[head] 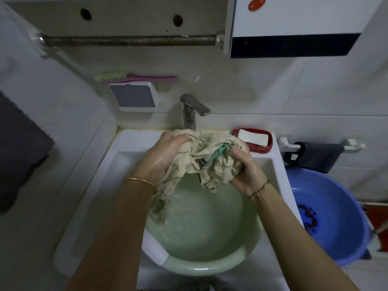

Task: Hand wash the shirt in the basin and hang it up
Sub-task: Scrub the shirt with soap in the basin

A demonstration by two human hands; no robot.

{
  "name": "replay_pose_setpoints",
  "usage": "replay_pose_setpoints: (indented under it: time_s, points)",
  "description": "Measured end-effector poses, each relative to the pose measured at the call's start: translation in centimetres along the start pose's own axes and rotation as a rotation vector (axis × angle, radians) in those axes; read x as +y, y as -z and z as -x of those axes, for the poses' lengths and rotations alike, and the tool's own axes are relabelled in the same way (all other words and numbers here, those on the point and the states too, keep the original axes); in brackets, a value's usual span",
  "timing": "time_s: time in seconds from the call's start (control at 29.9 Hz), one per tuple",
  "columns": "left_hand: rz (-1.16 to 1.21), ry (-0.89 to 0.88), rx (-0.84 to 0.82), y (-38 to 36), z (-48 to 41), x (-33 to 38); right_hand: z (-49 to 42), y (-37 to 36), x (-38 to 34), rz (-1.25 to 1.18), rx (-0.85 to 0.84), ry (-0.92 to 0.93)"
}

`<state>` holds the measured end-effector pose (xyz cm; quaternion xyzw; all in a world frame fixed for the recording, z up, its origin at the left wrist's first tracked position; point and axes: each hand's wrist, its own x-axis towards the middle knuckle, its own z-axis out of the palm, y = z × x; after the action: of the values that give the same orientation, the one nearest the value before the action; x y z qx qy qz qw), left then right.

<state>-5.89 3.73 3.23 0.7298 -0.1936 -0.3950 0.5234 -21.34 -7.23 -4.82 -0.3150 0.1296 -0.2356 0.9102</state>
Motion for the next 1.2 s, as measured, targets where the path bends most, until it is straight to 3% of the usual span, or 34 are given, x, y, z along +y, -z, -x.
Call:
replay_pose_setpoints:
  time_s: [0.17,0.23,0.33,0.5,0.6,0.67,0.74,0.9,0.97,1.07,1.2]
  points:
    - [0.131,0.115,-0.195,-2.2,1.0,1.0,-0.5,-3.4,0.8,0.259,-0.12,-0.054]
    - [0.109,0.034,-0.225,-2.0,0.7,1.1,-0.7,-4.1,0.6,0.334,-0.077,-0.04]
    - [0.084,-0.093,-0.222,-1.6,0.7,0.7,-0.9,-4.1,0.7,0.213,-0.016,-0.033]
    - [0.001,-0.054,-0.203,-0.6,-1.0,-2.9,-1.0,-4.1,0.0,0.006,0.003,-0.146]
    - [-0.323,0.007,-0.364,-0.1,-1.4,-6.5,-1.0,-4.1,-1.0,-0.044,0.02,-0.163]
    - [-0.358,0.099,-0.476,-0.8,-1.1,-8.5,-1.1,-4.4,-1.4,-0.072,0.024,-0.155]
    - [-0.303,0.148,-0.449,-1.8,-0.8,-9.5,-1.0,-4.9,-1.5,-0.081,0.03,-0.148]
    - [-0.085,0.194,-0.094,-1.3,-2.3,-10.6,-0.5,-3.6,-1.8,-0.027,0.242,-0.092]
    - [0.107,0.131,0.096,0.0,-3.9,-11.6,-0.1,-2.2,-2.0,0.093,0.375,-0.079]
    - [0.351,-0.04,0.284,1.3,-3.4,-9.1,1.2,-1.1,-1.8,0.545,0.523,-0.024]
    - [0.495,-0.137,0.124,1.2,-1.7,-5.3,1.9,-2.0,-0.8,1.141,0.378,0.022]
